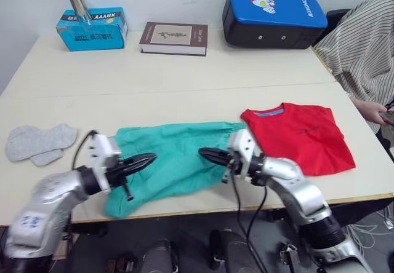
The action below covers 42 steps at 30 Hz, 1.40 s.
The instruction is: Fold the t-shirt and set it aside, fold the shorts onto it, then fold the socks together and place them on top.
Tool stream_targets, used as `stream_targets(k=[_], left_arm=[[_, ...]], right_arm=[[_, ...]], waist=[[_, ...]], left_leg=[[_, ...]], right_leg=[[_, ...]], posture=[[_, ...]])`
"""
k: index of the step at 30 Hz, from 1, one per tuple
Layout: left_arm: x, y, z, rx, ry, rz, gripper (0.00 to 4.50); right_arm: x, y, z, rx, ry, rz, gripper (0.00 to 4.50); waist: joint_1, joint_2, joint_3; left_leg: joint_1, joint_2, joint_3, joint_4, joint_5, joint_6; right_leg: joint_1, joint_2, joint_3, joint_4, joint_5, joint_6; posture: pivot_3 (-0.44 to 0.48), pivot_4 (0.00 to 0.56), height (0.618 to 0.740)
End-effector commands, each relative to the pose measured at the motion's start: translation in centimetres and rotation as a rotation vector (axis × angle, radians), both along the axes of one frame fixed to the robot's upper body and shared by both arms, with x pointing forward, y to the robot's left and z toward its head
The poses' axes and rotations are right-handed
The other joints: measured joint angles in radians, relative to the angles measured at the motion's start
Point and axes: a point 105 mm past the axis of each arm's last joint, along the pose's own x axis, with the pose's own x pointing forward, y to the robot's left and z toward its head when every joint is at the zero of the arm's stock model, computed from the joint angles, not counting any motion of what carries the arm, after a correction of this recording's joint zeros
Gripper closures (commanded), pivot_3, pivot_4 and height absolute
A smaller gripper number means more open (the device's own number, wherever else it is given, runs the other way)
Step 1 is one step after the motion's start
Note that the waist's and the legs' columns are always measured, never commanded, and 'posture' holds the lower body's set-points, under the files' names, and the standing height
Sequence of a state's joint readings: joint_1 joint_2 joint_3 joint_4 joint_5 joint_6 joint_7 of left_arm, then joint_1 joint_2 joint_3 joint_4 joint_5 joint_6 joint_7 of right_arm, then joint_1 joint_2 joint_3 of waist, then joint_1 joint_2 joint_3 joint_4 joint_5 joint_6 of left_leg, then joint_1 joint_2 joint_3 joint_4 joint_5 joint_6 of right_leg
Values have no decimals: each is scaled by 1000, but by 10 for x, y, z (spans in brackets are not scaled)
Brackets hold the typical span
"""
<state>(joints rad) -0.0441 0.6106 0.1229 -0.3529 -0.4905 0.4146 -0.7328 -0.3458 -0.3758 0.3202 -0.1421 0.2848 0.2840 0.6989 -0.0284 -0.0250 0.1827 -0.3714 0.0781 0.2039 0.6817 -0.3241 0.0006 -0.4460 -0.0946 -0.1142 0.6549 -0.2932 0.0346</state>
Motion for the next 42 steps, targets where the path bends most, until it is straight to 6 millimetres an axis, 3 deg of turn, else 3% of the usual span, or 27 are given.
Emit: stream_targets(k=[1,3,5,7,13,15,25,27,29,34,39,42], left_arm=[[24,-8,-20,92,-46,120,4500],[32,-11,-31,116,-39,179,4500],[37,-6,-46,149,-5,238,4500],[37,13,-58,171,39,321,4500],[28,44,-77,211,95,383,4500],[30,45,-72,186,63,379,4500],[52,26,-11,88,-174,231,4500],[55,18,-1,87,-197,190,4500],[56,7,9,89,-216,138,4500],[56,-34,25,88,-220,-7,4500],[68,-64,4,87,-153,-33,4500],[77,-67,-15,97,-100,10,4500]], right_arm=[[10,10,-5,-47,-60,-68,4452],[21,7,-13,-27,-52,-155,4452],[37,-14,-24,-20,-48,-298,4452],[52,-49,-27,12,-28,-469,4452],[58,-110,-19,118,-39,-678,4452],[56,-118,-15,162,-28,-696,4452],[43,-81,17,249,-52,-571,4452],[43,-78,23,281,-48,-572,4452],[41,-76,30,289,-61,-563,4452],[29,-61,56,310,-95,-444,4452],[40,-60,24,251,-40,-485,4452],[42,-59,-4,145,-40,-488,4452]], waist=[[0,-1,0],[-3,-1,0],[-5,-1,-1],[-3,-1,-1],[8,1,-7],[15,5,-12],[9,6,-12],[-14,9,-10],[-19,10,-9],[7,12,-6],[4,12,-6],[-2,12,-6]], left_leg=[[0,0,0,0,0,0],[0,0,0,0,0,0],[1,1,1,0,0,0],[1,2,1,0,0,0],[3,1,-1,0,0,1],[3,0,-1,0,0,2],[1,0,-4,-2,0,2],[-4,-16,-39,-14,10,7],[-4,-30,-67,-29,28,7],[-3,-31,-64,-31,29,9],[-2,-31,-62,-31,27,12],[-1,-30,-60,-32,29,9]], right_leg=[[0,0,0,-1,0,0],[0,0,0,-1,0,0],[0,0,0,0,0,0],[0,1,0,0,0,0],[2,-2,0,1,0,0],[2,-3,0,1,0,0],[3,-2,-2,0,0,1],[19,-19,-32,-6,0,2],[32,-33,-63,-17,2,5],[31,-32,-52,-21,2,7],[33,-30,-49,-25,4,10],[32,-29,-48,-26,4,10]], posture=[[0,150,740],[0,150,740],[0,150,740],[0,150,740],[0,150,740],[0,150,740],[0,150,740],[0,150,740],[0,150,740],[0,150,740],[0,150,740],[0,150,740]])
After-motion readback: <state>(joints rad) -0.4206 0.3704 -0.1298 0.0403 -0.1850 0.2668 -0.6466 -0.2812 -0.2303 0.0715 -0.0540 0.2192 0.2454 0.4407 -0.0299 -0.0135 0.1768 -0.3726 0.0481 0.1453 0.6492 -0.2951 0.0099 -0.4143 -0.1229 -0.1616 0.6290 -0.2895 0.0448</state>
